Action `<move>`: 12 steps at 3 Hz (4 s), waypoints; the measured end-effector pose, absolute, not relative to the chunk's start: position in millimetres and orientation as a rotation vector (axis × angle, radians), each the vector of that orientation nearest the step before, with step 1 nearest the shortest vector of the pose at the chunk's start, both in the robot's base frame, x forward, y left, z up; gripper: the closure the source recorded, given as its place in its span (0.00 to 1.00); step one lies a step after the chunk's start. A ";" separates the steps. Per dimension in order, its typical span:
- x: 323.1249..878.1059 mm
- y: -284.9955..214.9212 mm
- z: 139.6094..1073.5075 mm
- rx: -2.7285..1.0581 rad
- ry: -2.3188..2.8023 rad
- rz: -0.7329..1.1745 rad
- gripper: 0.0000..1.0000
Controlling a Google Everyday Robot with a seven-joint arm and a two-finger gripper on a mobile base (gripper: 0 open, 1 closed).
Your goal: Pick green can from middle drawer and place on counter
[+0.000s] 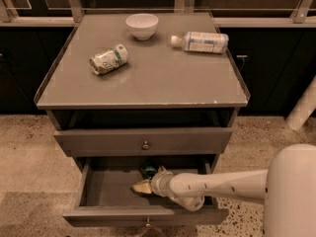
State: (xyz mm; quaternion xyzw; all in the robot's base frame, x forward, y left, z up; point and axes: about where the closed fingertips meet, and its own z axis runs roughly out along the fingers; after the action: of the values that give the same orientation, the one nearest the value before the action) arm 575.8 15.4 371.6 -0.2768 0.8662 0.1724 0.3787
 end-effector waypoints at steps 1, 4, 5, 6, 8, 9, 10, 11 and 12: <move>575.8 15.5 371.6 -0.707 2.213 0.441 0.43; 575.5 16.5 375.3 -0.717 2.204 0.455 1.00; 583.9 -1.6 400.3 -0.713 2.162 0.490 1.00; 569.6 -32.6 423.4 -0.726 2.168 0.552 1.00; 537.7 -95.1 452.4 -0.814 2.224 0.679 1.00; 517.1 -122.3 478.9 -0.888 2.203 0.739 1.00; 501.9 -146.2 508.8 -0.945 2.144 0.790 1.00; 491.8 -170.6 545.5 -0.974 2.034 0.835 1.00; 492.1 -170.4 545.3 -0.973 2.034 0.835 1.00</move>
Offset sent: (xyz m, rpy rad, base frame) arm 0.0000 0.0000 0.0000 0.0000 0.0000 0.0000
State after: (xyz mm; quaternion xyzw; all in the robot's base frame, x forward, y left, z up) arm 492.1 -170.4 545.3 -0.3776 0.7891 0.3238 0.3604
